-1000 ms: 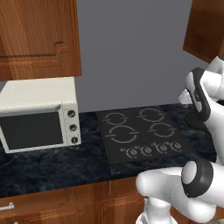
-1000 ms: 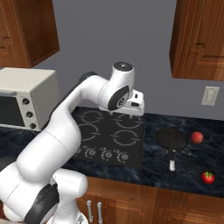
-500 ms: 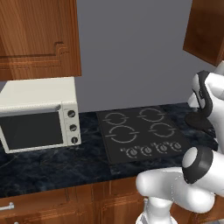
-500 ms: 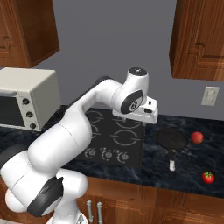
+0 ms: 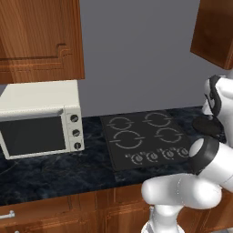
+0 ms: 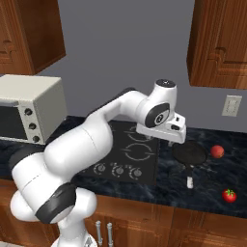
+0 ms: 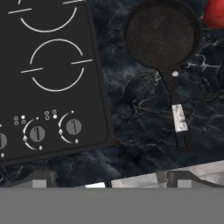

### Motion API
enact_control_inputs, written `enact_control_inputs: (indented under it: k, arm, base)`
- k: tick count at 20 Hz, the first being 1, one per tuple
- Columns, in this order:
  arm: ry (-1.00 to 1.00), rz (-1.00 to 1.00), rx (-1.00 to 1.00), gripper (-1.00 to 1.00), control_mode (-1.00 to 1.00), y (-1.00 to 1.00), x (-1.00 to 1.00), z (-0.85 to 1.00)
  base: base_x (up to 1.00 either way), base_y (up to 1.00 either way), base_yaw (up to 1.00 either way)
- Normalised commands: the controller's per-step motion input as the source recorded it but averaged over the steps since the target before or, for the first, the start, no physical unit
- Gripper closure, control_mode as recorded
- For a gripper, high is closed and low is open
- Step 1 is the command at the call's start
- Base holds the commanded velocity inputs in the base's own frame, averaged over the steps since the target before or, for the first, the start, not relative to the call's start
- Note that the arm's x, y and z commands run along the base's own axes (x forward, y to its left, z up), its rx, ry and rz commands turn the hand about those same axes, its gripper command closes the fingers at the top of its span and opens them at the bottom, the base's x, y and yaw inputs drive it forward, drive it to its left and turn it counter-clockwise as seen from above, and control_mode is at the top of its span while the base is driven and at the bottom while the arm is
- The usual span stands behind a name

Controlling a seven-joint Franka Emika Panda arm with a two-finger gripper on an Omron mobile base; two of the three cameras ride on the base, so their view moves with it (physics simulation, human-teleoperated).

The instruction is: Place the pan on the rear right burner on the stove. Then place the tomato and the onion in the pan and turn on the rear right burner.

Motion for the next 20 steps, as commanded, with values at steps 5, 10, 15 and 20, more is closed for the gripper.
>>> enact_control_inputs:
  k: [5, 10, 15, 20]
  arm:
    - [0.00, 0.00, 0.00, -1.00, -1.00, -0.36, 0.00, -0.23]
    - [0.00, 0.00, 0.00, -1.00, -1.00, -0.36, 0.00, -0.23]
    - [0.01, 0.00, 0.00, -1.00, -1.00, -0.36, 0.02, -0.24]
    - [0.02, 0.00, 0.00, -1.00, -1.00, -0.30, 0.12, -0.22]
  base:
    - [0.00, 0.00, 0.00]
    - [0.00, 0.00, 0.00]
    - [0.00, 0.00, 0.00]
    - [0.00, 0.00, 0.00]
